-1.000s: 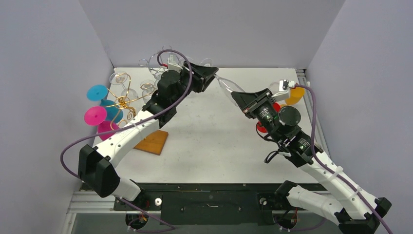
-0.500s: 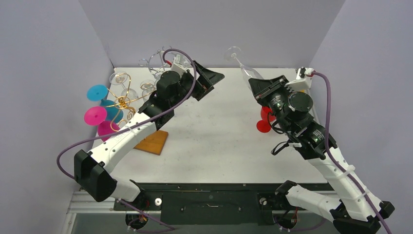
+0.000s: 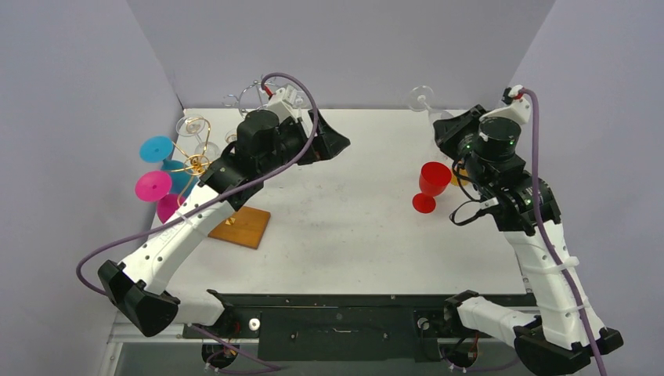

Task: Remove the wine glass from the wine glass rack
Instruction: Place the wine glass at the center of the board.

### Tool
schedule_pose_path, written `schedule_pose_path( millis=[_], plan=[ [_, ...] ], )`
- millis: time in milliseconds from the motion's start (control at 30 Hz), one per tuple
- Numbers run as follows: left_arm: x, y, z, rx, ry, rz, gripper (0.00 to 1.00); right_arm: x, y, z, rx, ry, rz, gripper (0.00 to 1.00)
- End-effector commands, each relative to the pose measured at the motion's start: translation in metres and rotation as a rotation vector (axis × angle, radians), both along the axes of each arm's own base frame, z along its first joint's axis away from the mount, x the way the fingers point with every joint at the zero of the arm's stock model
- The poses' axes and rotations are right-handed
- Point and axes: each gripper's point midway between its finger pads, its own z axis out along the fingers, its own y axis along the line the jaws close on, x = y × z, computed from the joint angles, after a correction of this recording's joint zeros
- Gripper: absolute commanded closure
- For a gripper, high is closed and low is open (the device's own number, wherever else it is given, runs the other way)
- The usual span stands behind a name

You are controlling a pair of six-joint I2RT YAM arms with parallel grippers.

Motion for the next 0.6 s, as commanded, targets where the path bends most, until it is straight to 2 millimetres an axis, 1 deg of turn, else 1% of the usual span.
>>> schedule_pose_path(
  millis=[0, 100, 200, 233, 267, 300, 333, 367, 400, 433, 467, 500, 533, 567],
  plan=[
    [-0.015, 0.015, 0.014, 0.095, -0.090, -0.040, 0.04, -0.014, -0.050, 0.032, -0.067, -0.053, -0.161, 1.00],
    [-0.023, 0.018, 0.012, 0.117, -0.095, -0.063, 0.04, -0.022, -0.084, 0.032, -0.124, -0.021, -0.289, 1.00],
    [-0.030, 0.023, 0.008, 0.162, -0.103, -0.084, 0.04, -0.039, -0.119, 0.028, -0.166, 0.017, -0.423, 1.00],
    [-0.032, 0.025, 0.011, 0.168, -0.113, -0.082, 0.04, -0.044, -0.130, 0.024, -0.180, 0.041, -0.461, 1.00],
    [-0.035, 0.027, 0.007, 0.195, -0.110, -0.087, 0.04, -0.050, -0.138, 0.025, -0.190, 0.045, -0.493, 1.00],
    [-0.037, 0.028, 0.010, 0.204, -0.121, -0.081, 0.04, -0.055, -0.147, 0.019, -0.205, 0.075, -0.524, 1.00],
    [-0.039, 0.030, 0.007, 0.230, -0.124, -0.084, 0.04, -0.058, -0.153, 0.018, -0.216, 0.087, -0.541, 1.00],
    [-0.044, 0.030, 0.007, 0.248, -0.129, -0.083, 0.04, -0.062, -0.160, 0.012, -0.228, 0.118, -0.563, 1.00],
    [-0.047, 0.030, 0.008, 0.265, -0.144, -0.088, 0.04, -0.063, -0.161, 0.006, -0.236, 0.143, -0.559, 1.00],
    [-0.051, 0.029, 0.006, 0.283, -0.146, -0.093, 0.04, -0.065, -0.168, 0.000, -0.244, 0.176, -0.578, 1.00],
    [-0.058, 0.026, 0.006, 0.294, -0.158, -0.114, 0.04, -0.064, -0.167, -0.006, -0.247, 0.199, -0.565, 1.00],
    [-0.058, 0.029, 0.003, 0.314, -0.154, -0.098, 0.04, -0.065, -0.173, -0.015, -0.254, 0.240, -0.579, 1.00],
    [-0.061, 0.028, 0.003, 0.318, -0.159, -0.104, 0.04, -0.064, -0.172, -0.022, -0.257, 0.269, -0.561, 1.00],
    [-0.063, 0.029, -0.001, 0.327, -0.152, -0.110, 0.04, -0.064, -0.176, -0.033, -0.263, 0.315, -0.563, 1.00]
  ],
)
